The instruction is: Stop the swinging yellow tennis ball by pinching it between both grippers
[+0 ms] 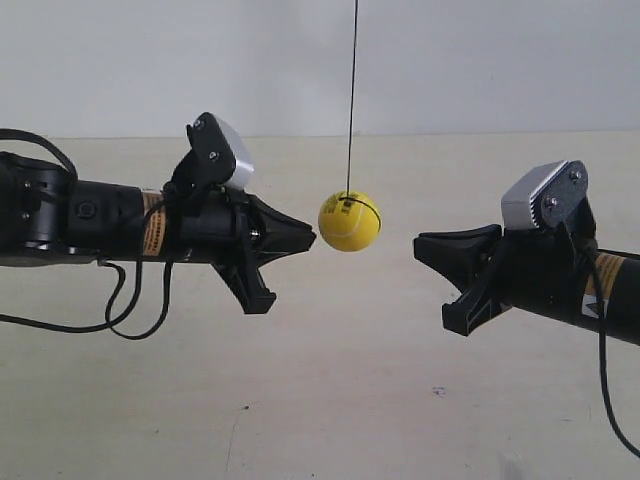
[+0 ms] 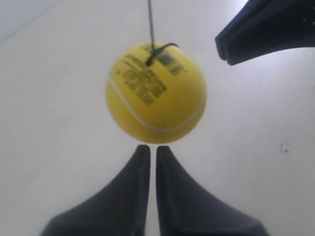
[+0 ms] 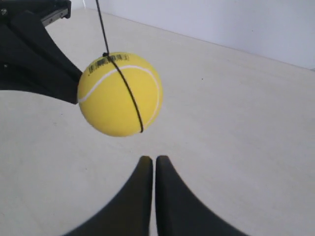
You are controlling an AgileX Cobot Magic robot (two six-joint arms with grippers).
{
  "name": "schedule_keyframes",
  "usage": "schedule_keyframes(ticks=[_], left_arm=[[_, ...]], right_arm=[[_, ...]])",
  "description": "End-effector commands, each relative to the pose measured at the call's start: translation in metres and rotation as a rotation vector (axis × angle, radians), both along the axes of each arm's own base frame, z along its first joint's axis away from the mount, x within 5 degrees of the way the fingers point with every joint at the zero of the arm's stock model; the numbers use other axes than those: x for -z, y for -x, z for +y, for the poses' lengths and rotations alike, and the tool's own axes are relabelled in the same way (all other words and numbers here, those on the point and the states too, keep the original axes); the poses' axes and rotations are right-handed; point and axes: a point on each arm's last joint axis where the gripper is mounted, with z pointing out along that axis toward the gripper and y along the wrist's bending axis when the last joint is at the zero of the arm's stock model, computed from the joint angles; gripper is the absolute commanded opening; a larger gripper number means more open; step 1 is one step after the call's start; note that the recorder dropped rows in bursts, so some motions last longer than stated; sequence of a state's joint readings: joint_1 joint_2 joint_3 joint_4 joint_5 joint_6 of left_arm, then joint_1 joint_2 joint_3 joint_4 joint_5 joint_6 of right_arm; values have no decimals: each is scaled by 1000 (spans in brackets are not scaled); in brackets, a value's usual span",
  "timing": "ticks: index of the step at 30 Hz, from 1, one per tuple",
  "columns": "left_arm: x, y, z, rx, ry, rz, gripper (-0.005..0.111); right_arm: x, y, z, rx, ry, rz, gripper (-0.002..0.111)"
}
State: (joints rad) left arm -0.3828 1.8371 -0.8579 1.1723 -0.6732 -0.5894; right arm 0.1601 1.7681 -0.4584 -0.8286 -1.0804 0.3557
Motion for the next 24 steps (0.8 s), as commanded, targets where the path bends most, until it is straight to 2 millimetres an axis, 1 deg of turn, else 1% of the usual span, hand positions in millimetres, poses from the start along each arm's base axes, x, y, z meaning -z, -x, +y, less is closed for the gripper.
schedule_keyframes(ticks=[1,5,9,20,22,24], left_arm=[[-12,-1,4,-55,-47,-33,5],[-16,1,7,-75,-62,-43,5],[-19,3,6,-55,-46,-56,5],[-20,3,6,-53,-39,-53,5],[-22,4,6,-57,-33,-53,5],[-28,8,7,-50,-16,-64,5]], right_arm=[[-1,-1,0,2,4,-10,0],[-1,-1,0,5,4,-11,0],[-1,-1,0,5,4,-11,0],[-2,-1,0,2,-4,-19,0],[-3,-1,1,-3,-17,-28,0],[-6,0,2,-15,-45,-49,0]])
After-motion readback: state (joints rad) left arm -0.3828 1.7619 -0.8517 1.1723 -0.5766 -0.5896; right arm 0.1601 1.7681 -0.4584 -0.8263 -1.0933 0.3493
